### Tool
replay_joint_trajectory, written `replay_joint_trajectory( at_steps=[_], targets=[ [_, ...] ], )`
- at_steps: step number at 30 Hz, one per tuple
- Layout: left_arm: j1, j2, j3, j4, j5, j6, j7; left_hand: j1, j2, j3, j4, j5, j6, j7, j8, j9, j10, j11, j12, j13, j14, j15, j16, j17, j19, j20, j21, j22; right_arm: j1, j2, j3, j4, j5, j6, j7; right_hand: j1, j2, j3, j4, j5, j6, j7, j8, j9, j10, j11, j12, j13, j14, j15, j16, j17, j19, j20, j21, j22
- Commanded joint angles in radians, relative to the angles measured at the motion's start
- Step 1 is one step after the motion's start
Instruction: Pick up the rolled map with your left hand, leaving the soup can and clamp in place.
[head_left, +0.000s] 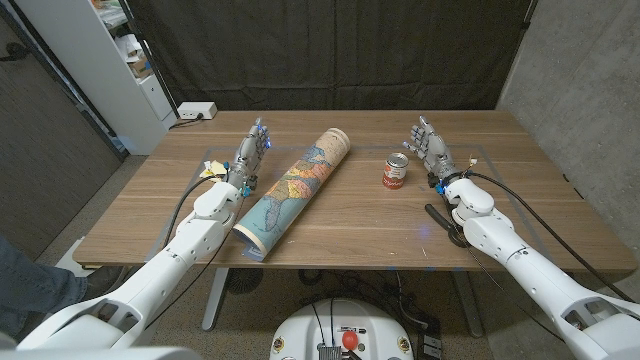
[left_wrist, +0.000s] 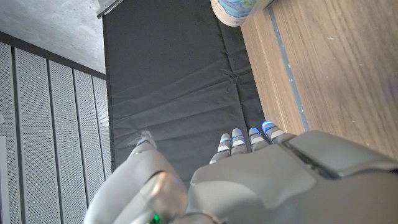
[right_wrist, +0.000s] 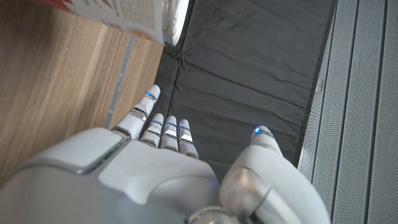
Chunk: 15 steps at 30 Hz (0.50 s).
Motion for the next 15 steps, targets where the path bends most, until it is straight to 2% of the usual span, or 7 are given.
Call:
replay_joint_trajectory(
  at_steps=[1, 10, 15],
  targets=[
    [0.0, 0.005, -0.004, 0.007, -0.002, 0.011, 0.002, 0.011, 0.004, 0.007, -0.003, 0.005, 0.005, 0.008, 0.006, 0.004, -0.008, 0.004, 0.006, 0.003, -0.009, 0.007, 0.006, 0.002, -0.011, 0.003, 0.003, 0.004, -0.006, 0.008, -0.005, -0.014, -0.009, -0.005, -0.023, 0.01, 0.002, 0.007, -0.001, 0.005, 0.0, 0.007, 0.004, 0.005, 0.001, 0.007, 0.004, 0.003, 0.01, 0.0, 0.007, 0.002, 0.008, 0.002, 0.002, 0.002],
    [0.007, 0.022, -0.004, -0.017, 0.01, 0.019, 0.011, 0.018, 0.01, 0.01, -0.008, 0.004, 0.0, 0.006, 0.004, 0.004, -0.014, 0.016, 0.004, -0.006, -0.012, 0.015, 0.004, 0.001, -0.019, 0.019, -0.006, 0.005, -0.007, 0.01, -0.003, -0.017, -0.008, -0.006, -0.03, 0.011, 0.004, 0.007, -0.001, 0.007, 0.003, 0.006, 0.004, 0.005, 0.003, 0.008, 0.004, 0.003, 0.01, 0.001, 0.007, -0.002, 0.006, 0.004, -0.001, 0.002],
    [0.011, 0.037, -0.004, -0.034, 0.025, 0.021, 0.02, 0.024, 0.014, 0.011, -0.013, 0.002, 0.011, 0.014, 0.008, 0.004, -0.007, 0.019, 0.008, -0.01, -0.011, 0.018, 0.004, 0.001, -0.019, 0.019, -0.01, 0.005, -0.004, 0.012, -0.004, -0.014, -0.011, -0.006, -0.032, 0.011, 0.005, 0.007, -0.001, 0.009, 0.004, 0.006, 0.004, 0.005, 0.004, 0.008, 0.003, 0.003, 0.009, 0.002, 0.006, -0.003, 0.006, 0.004, -0.002, 0.002]
  ],
)
